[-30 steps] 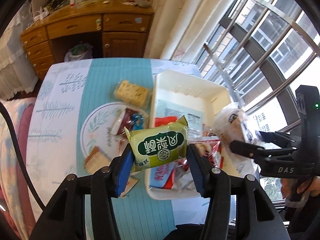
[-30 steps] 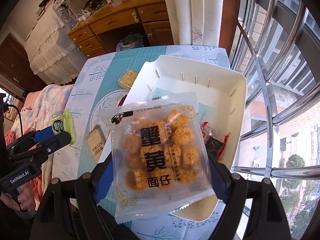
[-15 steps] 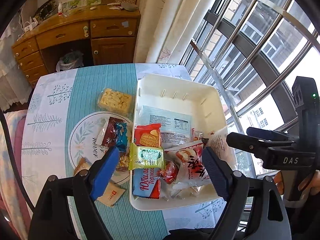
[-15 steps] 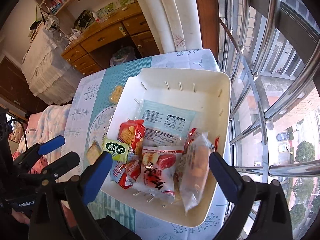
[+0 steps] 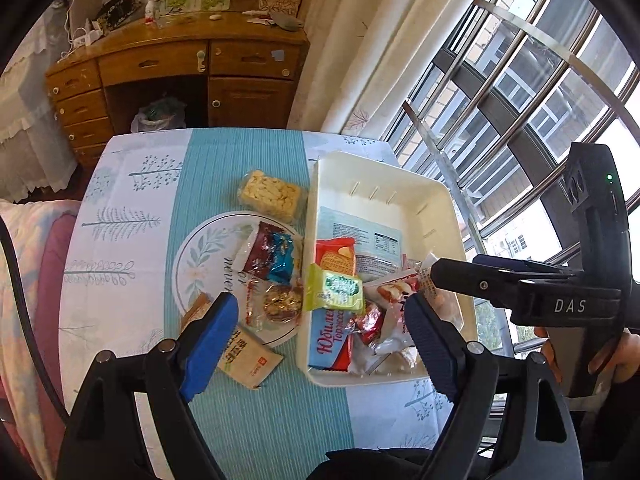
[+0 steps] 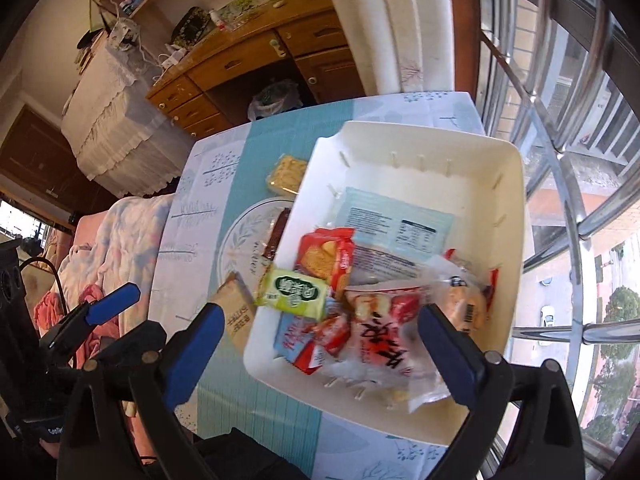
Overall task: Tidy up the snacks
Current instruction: 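Withdraw both tools from the tray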
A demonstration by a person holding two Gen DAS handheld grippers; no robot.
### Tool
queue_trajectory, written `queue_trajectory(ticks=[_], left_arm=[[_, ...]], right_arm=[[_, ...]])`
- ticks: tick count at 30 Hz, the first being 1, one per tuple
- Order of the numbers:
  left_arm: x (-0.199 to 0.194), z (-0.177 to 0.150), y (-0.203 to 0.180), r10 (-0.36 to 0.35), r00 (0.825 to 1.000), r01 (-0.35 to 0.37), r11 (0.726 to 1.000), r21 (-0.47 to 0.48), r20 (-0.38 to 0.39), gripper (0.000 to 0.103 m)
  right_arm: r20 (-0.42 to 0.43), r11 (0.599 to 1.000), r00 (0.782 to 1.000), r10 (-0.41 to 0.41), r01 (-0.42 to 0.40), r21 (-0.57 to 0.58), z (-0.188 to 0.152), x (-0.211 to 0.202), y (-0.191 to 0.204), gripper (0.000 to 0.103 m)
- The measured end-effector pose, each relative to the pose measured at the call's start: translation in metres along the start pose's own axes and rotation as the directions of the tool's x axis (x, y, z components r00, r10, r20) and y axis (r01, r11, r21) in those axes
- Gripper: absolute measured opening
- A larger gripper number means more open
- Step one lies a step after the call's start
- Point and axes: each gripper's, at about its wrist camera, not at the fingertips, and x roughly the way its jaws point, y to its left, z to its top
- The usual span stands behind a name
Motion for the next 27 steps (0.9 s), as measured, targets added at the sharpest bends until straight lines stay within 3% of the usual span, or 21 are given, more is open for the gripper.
queue_trajectory(ticks=[13,20,27], left_arm=[[-0.044,-0.007,0.083,-0.023,0.999,0.024,0.999,0.036,-0.025,0.084],[-0.061,-0.002,0.126,-0.046,0.999,0.048,0.995,0.084,-0.026,0.084],[-0.062,0.003,0.168,-0.081,0.995,0.089,0.986,0.139,-0.057,0.084]], right_arm=[[-0.005,0.997,0.999,-0.036,0.036,0.062,-0.021,0.019,0.080,0.098],[-0.004,0.986,0.998,-0.062,0.062,0.154,-0.032,0.030,0.111,0.098],[0.018,0.949,0.993,-0.114,0.104,0.298,-0.045,0.045,0.130,0.098]])
